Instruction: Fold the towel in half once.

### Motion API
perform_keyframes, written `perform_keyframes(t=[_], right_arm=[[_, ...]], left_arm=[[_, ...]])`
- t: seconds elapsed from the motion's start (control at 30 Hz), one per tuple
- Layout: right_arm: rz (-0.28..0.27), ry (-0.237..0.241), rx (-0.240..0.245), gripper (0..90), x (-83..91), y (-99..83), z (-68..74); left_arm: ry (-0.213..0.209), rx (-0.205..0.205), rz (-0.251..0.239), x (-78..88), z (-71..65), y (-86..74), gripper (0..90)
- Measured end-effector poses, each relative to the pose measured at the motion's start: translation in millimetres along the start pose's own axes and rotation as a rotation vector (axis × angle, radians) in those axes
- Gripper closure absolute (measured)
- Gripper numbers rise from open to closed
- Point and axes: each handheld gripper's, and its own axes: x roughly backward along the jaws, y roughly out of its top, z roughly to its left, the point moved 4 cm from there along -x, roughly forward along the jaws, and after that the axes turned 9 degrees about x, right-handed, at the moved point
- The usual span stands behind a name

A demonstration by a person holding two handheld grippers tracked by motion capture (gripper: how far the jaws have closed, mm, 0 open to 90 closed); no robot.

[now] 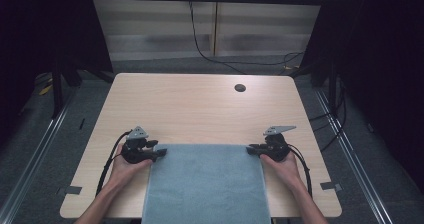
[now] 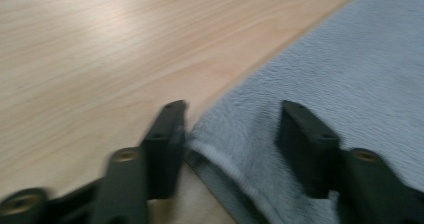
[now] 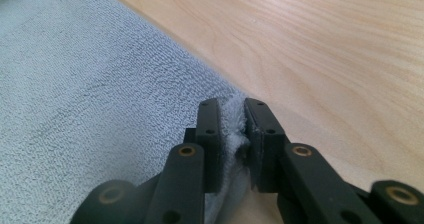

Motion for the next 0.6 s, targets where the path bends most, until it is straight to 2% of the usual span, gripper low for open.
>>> perform_keyframes(t=[0.07, 0.13, 0.2, 0.37, 0.43, 0.53, 0.6], right_arm=[[-0.01, 0.005, -0.011, 80.9, 1.2, 0.2, 0.0], [-0.02, 0.013, -0.012, 81.7, 2.6, 1.1, 0.2], [-0.036, 0.016, -0.022, 82.1, 4.9, 2.5, 0.6], [-0.077, 0.028, -0.036, 82.4, 11.4, 6.1, 1.4], [-0.104, 0.032, -0.041, 82.5, 14.2, 8.5, 1.4], [-0.143, 0.039, -0.045, 82.7, 19.4, 13.7, 2.4], [-0.165, 0.036, -0.044, 82.8, 23.4, 17.4, 2.4]], left_arm=[[-0.041, 0.0, 0.013, -0.1, -3.3, -1.5, 65.6], [-0.056, 0.007, 0.017, -0.8, -5.6, -1.9, 73.8], [-0.065, 0.013, 0.016, -0.1, -5.6, -1.8, 77.6], [-0.07, 0.032, -0.003, 3.2, -6.3, 0.2, 79.3], [-0.076, 0.037, -0.026, 7.3, -6.7, 4.1, 79.6], [-0.094, 0.053, -0.089, 15.9, -9.1, 12.1, 80.1], [-0.09, 0.058, -0.116, 20.7, -9.6, 18.7, 80.0]])
